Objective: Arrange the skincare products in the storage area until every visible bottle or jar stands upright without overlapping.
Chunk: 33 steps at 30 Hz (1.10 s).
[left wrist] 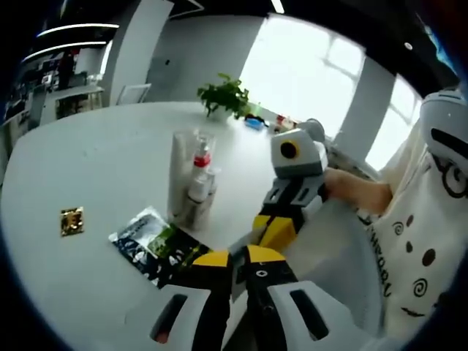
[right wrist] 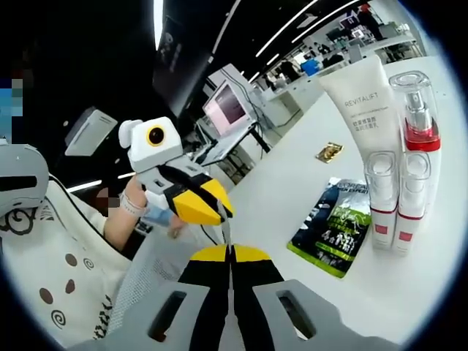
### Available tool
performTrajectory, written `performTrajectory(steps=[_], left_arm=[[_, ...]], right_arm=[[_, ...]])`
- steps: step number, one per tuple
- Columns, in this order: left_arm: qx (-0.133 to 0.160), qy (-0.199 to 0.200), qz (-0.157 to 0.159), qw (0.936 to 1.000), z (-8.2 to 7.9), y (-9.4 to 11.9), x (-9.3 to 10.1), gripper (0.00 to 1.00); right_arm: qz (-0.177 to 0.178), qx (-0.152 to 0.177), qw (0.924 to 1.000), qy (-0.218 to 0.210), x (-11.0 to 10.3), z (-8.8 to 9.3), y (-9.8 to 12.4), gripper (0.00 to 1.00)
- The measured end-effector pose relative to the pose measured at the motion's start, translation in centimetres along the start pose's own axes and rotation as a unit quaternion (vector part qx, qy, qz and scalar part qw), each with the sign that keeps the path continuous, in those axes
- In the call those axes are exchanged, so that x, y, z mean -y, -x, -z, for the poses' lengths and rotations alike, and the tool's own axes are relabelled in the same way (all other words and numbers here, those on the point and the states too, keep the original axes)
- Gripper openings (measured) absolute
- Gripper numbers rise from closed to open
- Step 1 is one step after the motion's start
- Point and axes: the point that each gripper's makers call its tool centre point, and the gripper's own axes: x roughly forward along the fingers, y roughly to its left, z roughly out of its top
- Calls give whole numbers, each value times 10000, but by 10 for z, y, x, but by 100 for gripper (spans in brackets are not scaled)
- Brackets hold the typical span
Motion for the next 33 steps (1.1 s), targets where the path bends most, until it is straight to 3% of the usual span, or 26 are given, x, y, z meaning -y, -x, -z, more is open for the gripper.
performTrajectory(steps=[20, 26, 30, 33], left_arm=[[76, 225, -225, 9995, 11, 7, -12, 0], [31, 364, -304, 9989, 20, 11, -20, 0], [72, 522, -338, 9980, 23, 16, -27, 0], [26, 630, -369, 9973, 30, 19, -35, 0]], right_arm=[[16, -132, 9999, -46, 6, -3, -11, 1], [399, -420, 9972, 468, 13, -1, -23, 2], [829, -669, 9887, 1055, 26, 1, -29, 11], [982, -770, 9828, 1364, 30, 1, -33, 11]])
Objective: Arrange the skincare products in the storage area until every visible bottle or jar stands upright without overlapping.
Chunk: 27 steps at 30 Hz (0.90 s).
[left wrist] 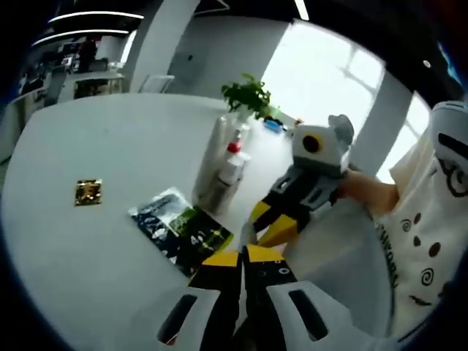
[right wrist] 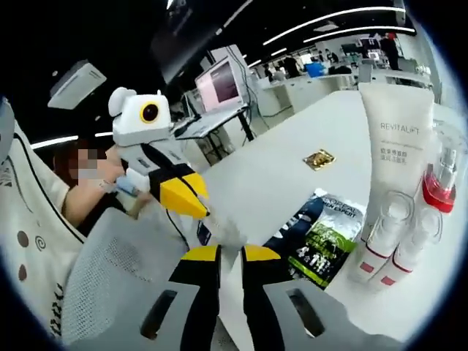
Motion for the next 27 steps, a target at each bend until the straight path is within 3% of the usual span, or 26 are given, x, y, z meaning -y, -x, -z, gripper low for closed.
performTrajectory(steps=[8, 15, 22, 24, 27], left_arm=[[-225, 206, -145, 9994, 14, 4, -32, 0], [-473, 377, -311, 9977, 28, -2, -45, 0], [-546, 557, -486, 9958, 36, 0, -66, 0], [-718, 462, -654, 9942, 43, 0, -74, 0], [-618, 607, -641, 9942, 40, -3, -79, 0]], right_arm=[[99, -252, 9991, 322, 6, 6, -11, 13], [140, -477, 9958, 773, 7, 6, -24, 12], [73, -568, 9931, 1022, 4, 8, -41, 12], [86, -553, 9919, 1137, 4, 7, -47, 12], [99, -592, 9893, 1332, 4, 5, -55, 13]])
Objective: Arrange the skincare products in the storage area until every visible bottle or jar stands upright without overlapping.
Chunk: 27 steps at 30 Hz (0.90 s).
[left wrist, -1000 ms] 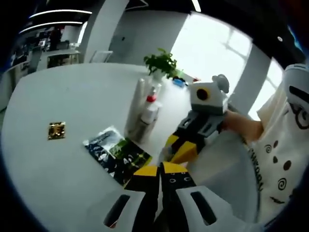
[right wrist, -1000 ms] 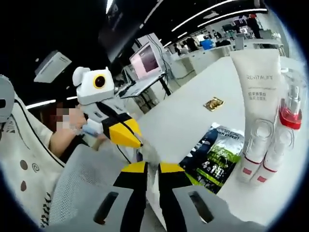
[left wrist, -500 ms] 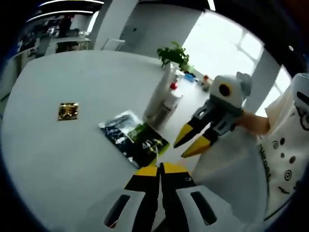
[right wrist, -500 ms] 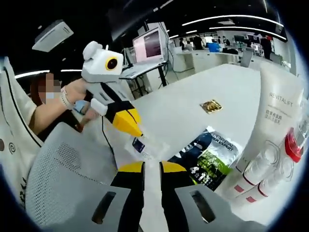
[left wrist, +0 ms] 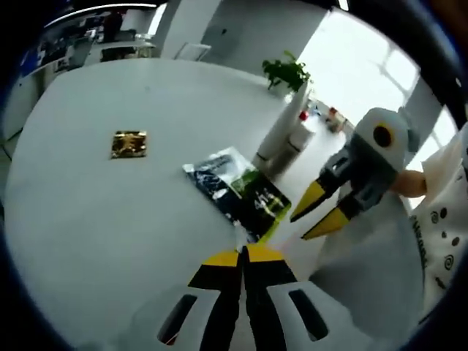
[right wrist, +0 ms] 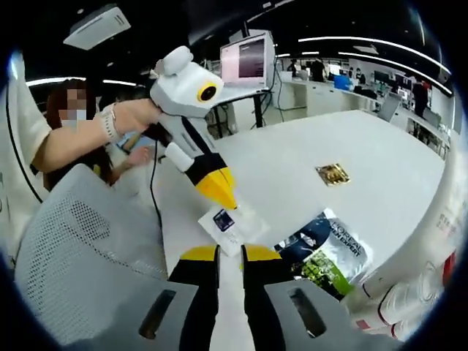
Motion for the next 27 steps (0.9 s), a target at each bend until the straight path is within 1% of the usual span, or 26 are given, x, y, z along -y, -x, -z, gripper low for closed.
performTrajectory(steps=[1, 3, 5, 6, 7, 10, 12, 13, 16, 22, 24, 27], left_arm=[[5, -4, -19, 10000, -1, -2, -1, 0], [-111, -119, -128, 9998, 2, -7, -1, 0], [-324, -356, -296, 9984, 5, -9, -8, 0], [-376, -508, -370, 9973, 4, -11, -13, 0], [-408, -512, -406, 9970, 3, -13, -15, 0], [-407, -630, -368, 9965, 1, -17, -21, 0], [-498, -769, -430, 9949, 2, -20, -27, 0], [-561, -807, -494, 9939, 3, -22, -31, 0], [-626, -867, -573, 9926, 4, -22, -36, 0], [-694, -918, -701, 9909, 3, -24, -49, 0], [-759, -997, -825, 9887, 5, -25, -53, 0], [-791, -1105, -863, 9870, 7, -26, -54, 0]], right_arm=[[20, 0, 10000, 37, 0, -1, -2, 13], [28, -24, 10000, 82, 2, -1, -7, 13], [82, -29, 9998, 187, 4, -1, -12, 13], [94, -60, 9997, 216, 5, 0, -14, 13], [110, -68, 9996, 236, 5, 0, -16, 13], [159, -122, 9993, 328, 9, 2, -25, 12], [211, -177, 9986, 452, 13, 4, -31, 13], [236, -203, 9984, 474, 14, 5, -32, 13], [311, -304, 9975, 561, 19, 11, -40, 13], [446, -292, 9966, 628, 27, 15, -50, 14], [511, -300, 9959, 677, 31, 16, -54, 15], [532, -301, 9957, 698, 30, 16, -58, 15]])
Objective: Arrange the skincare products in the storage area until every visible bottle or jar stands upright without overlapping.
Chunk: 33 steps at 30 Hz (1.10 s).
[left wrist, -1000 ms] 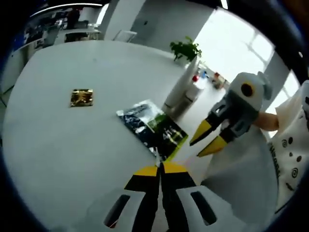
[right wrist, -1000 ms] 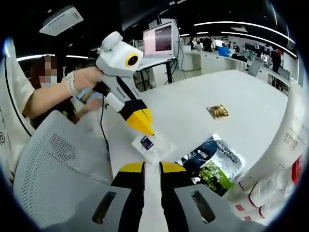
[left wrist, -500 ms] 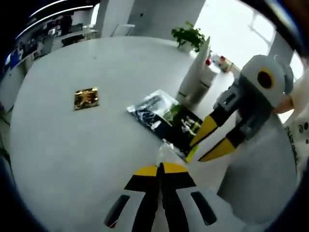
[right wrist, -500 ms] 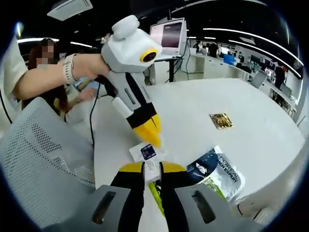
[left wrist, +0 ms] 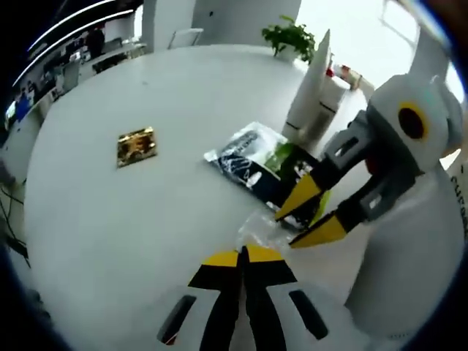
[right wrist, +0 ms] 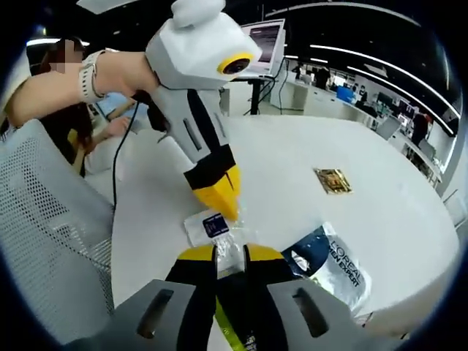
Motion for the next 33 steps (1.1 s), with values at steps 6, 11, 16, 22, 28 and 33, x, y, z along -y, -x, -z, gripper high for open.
performTrajectory(steps=[6, 11, 16, 22, 28, 33], left_arm=[[-57, -14, -50, 10000, 0, -3, 3, 0], [-67, -44, -80, 9999, 0, -5, 3, 0], [-75, 11, -98, 9999, 0, -7, 4, 0], [-21, 85, -35, 10000, -2, -9, 9, 0], [9, -4, -47, 10000, -2, -9, 8, 1], [57, -48, -146, 9999, 0, -8, 6, 6]], right_arm=[[13, -17, 10000, 77, -4, 2, -7, 16], [57, -35, 9999, 96, -2, 3, -9, 16], [47, -68, 9999, 59, 1, 6, -11, 17], [-136, -154, 9998, -39, 1, 12, -10, 16], [-239, -212, 9994, -114, 2, 12, -11, 17], [-282, -304, 9991, -85, 2, 12, -12, 17]])
